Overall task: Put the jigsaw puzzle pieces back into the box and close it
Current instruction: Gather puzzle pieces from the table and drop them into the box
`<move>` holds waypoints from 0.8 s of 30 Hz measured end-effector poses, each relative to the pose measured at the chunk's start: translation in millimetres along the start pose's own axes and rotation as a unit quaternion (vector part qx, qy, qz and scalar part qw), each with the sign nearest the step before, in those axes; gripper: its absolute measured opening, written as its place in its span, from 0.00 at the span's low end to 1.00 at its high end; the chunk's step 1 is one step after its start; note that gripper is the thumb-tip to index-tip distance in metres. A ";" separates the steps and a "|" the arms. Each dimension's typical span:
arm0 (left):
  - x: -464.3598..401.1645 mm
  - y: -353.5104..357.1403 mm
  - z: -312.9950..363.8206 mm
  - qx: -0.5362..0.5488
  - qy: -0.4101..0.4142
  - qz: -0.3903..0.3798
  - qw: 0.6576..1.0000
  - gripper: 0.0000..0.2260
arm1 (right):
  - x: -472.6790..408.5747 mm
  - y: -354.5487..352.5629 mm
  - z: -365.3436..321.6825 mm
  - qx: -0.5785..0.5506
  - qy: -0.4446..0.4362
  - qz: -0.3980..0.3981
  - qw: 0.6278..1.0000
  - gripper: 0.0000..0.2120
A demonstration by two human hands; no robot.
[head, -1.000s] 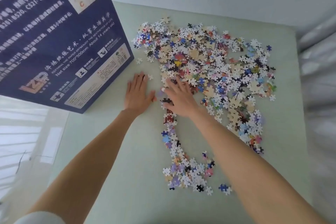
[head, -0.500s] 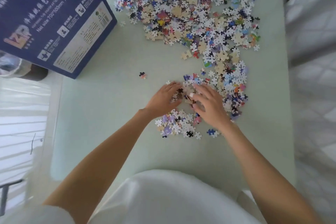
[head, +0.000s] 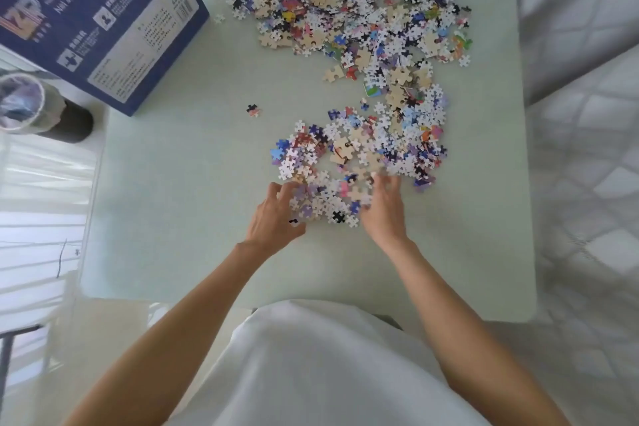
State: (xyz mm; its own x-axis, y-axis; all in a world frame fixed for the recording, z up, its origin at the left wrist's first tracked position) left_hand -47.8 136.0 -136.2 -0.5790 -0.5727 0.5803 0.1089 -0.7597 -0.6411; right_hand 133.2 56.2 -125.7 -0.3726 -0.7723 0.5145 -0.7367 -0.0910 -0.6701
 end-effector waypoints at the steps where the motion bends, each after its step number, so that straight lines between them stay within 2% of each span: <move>1: -1.1 -0.6 4.4 0.016 0.003 0.013 1.000 0.29 | -9.3 2.5 -12.4 -0.007 -0.014 0.000 1.000 0.26; 6: -20.0 -18.5 24.8 0.058 0.013 0.073 0.996 0.22 | -38.3 -12.2 -38.2 0.019 -0.062 -0.019 0.998 0.21; 10: -32.3 -36.1 30.1 0.030 0.014 0.093 0.995 0.25 | -42.3 -57.4 -21.7 0.093 -0.087 0.040 0.991 0.21; 13: -34.3 -51.1 14.2 0.000 -0.063 0.119 0.991 0.36 | -68.7 -77.9 11.8 0.155 0.022 0.012 0.988 0.31; 15: -39.7 -51.7 5.5 -0.013 -0.113 0.089 0.990 0.44 | -84.3 -85.2 31.3 0.117 0.100 -0.013 0.988 0.37; 17: -49.1 -47.4 7.8 -0.021 -0.121 0.046 0.991 0.50 | -93.6 -86.5 37.8 0.101 0.136 -0.026 0.985 0.39; 20: -60.5 -38.7 21.4 -0.044 -0.098 0.009 0.994 0.55 | -96.6 -73.4 17.4 0.141 0.088 -0.035 0.985 0.35; 24: -65.0 -34.1 30.3 -0.037 -0.086 0.013 0.996 0.57 | -89.2 -43.6 -19.2 0.172 -0.022 -0.056 0.983 0.28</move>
State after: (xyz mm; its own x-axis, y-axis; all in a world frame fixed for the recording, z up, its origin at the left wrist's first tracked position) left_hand 10.6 189.8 -136.8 -0.4289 -0.6411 0.6365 0.0594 -0.7230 -0.6883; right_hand 187.7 141.1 -132.1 -0.2687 -0.7712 0.5771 -0.5350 -0.3788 -0.7552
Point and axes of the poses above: each hand's wrist, its own x-axis away from the middle knuckle, its own y-axis out of the palm, z = x × y, the point moved 9 cm from there along -x, towards the middle knuckle, and after that the axes turned 13 degrees about -z, right-handed, at the moved point
